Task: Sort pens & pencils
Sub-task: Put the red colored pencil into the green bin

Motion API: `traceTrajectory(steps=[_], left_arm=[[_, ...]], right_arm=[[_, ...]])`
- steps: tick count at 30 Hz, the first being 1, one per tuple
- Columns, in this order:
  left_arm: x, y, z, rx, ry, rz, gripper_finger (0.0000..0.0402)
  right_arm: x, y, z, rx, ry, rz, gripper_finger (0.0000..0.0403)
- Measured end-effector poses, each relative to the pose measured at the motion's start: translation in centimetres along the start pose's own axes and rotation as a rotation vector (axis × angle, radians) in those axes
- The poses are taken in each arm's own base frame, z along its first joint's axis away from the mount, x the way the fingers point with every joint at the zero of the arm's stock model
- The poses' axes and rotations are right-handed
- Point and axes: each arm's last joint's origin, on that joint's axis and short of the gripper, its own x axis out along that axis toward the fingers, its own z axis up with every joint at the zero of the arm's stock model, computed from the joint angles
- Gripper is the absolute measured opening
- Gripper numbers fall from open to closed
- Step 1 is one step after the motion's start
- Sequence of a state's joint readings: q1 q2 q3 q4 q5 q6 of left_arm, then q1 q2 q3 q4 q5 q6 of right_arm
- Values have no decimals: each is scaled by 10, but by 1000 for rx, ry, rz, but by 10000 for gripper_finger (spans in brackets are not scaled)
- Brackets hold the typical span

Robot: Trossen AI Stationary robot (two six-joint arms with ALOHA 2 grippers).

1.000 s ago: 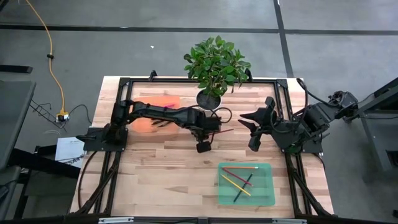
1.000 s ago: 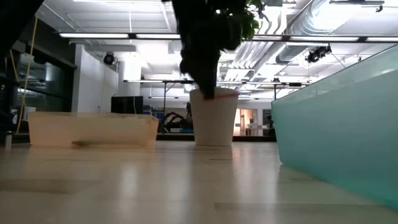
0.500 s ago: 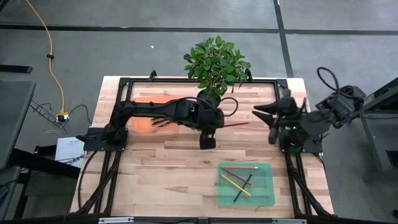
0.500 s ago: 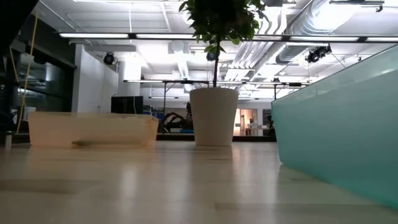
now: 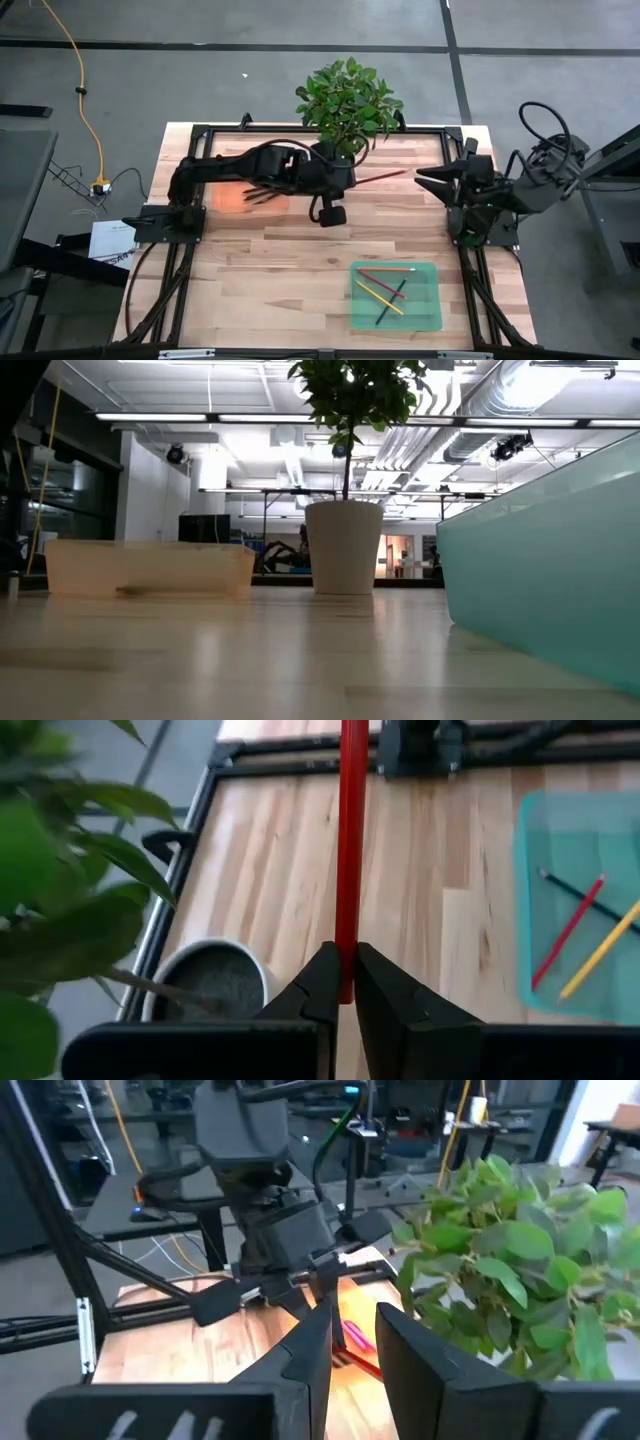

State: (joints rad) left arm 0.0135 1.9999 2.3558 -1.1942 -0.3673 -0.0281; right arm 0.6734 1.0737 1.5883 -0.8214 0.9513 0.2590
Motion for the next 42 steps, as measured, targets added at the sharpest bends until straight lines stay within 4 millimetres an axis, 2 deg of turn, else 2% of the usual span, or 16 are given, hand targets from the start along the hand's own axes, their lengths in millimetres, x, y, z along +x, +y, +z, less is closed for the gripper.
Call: traceTrajectory(steps=[6,12,21,28,42], left_arm=[[-13,5,6,-8,-78,18,14],[-36,14,11,-17,-167,20,14],[-66,22,28,-32,-408,-40,14],[-69,19,36,-17,-509,-159,14],[-70,15,40,-6,-551,-226,14]], right_arm=[[-2,0,0,-3,2,17,74],[-3,-1,0,11,3,24,74],[-3,1,4,21,-23,58,74],[1,6,10,-1,-60,81,74],[20,0,19,-25,-92,167,80]])
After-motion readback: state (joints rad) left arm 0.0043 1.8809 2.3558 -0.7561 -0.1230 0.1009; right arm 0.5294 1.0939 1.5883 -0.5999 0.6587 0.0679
